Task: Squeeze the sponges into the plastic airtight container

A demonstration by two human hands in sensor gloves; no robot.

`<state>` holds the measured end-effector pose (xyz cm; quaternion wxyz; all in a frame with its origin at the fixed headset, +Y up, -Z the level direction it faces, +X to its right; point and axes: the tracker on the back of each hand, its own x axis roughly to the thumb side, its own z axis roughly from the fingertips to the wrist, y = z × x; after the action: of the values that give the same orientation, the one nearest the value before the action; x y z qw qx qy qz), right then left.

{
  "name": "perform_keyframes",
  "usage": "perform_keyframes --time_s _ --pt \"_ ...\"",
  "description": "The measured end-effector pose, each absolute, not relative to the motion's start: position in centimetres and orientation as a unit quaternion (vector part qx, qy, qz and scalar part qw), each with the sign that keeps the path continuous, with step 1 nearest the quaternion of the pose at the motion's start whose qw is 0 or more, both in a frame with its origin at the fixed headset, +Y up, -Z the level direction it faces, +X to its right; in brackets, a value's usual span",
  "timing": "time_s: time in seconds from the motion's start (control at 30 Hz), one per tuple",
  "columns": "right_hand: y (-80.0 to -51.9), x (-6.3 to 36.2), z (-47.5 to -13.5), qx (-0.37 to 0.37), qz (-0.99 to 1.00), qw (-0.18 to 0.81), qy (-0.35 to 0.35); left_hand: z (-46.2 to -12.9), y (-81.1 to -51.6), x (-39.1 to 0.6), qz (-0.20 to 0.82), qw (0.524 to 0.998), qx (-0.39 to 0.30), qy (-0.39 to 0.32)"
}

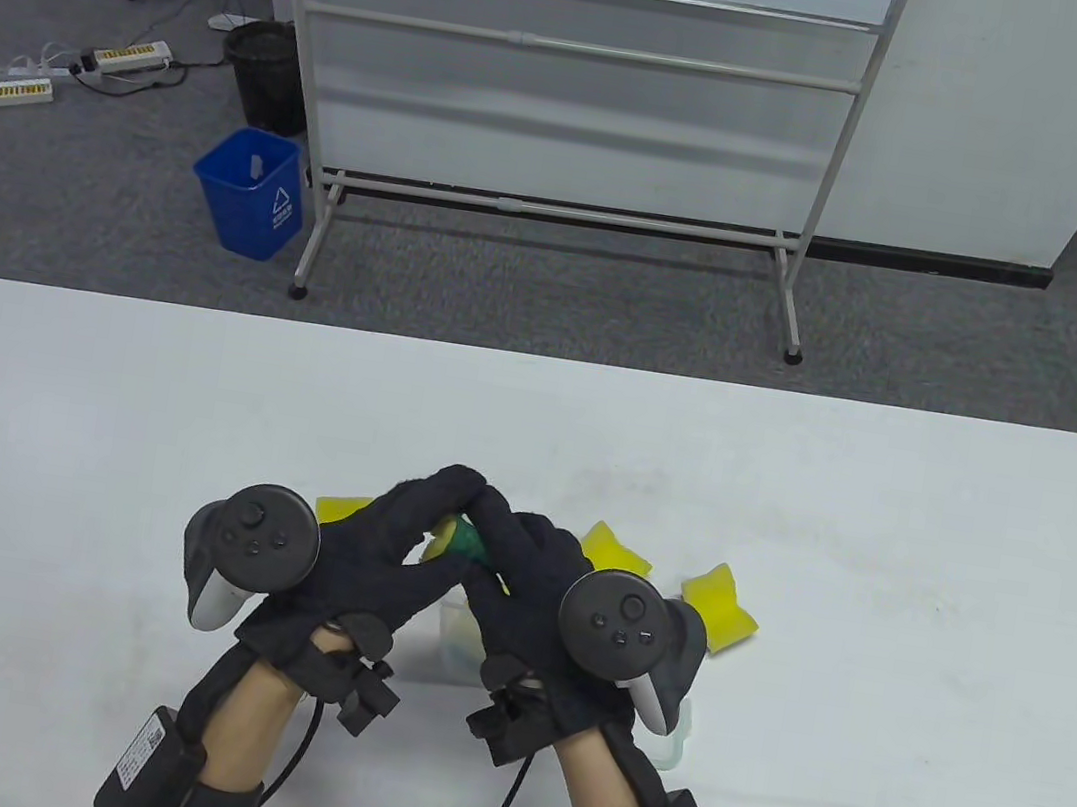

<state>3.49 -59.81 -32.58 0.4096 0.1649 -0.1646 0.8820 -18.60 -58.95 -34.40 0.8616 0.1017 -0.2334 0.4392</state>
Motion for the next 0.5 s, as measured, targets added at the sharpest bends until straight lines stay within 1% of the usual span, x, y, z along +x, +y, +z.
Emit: perform_keyframes --time_s 0.1,0.13,0.23,0.3,0.4,0.43,0.5 --pt "-59.6 3.5 -32.4 0.16 0.877 0.413 -0.188 -34.6 -59.1 -19.1 0.462 0.855 0.108 -0.212" --pt "-59.6 3.6 -32.3 0.159 0.871 0.42 -0.201 -34.8 -59.3 -19.3 0.472 0.851 0.094 -0.21" --pt "-59.7 3.7 -32.2 0.156 0.854 0.445 -0.221 -35.3 -59.8 -19.6 0.487 0.847 0.08 -0.196" --pt "-59.8 3.8 -32.2 0.148 0.852 0.443 -0.237 -35.6 -60.2 -19.6 0.491 0.846 0.069 -0.197" --pt "-60.0 3.9 -32.3 0.135 0.854 0.436 -0.25 -35.7 -60.5 -19.6 0.491 0.846 0.078 -0.192" --pt "-60.1 4.0 -32.3 0.128 0.853 0.437 -0.253 -35.7 -60.5 -19.6 0.483 0.85 0.084 -0.191" --pt "-59.9 4.2 -32.4 0.121 0.859 0.422 -0.263 -35.6 -60.4 -19.6 0.455 0.866 0.072 -0.193"
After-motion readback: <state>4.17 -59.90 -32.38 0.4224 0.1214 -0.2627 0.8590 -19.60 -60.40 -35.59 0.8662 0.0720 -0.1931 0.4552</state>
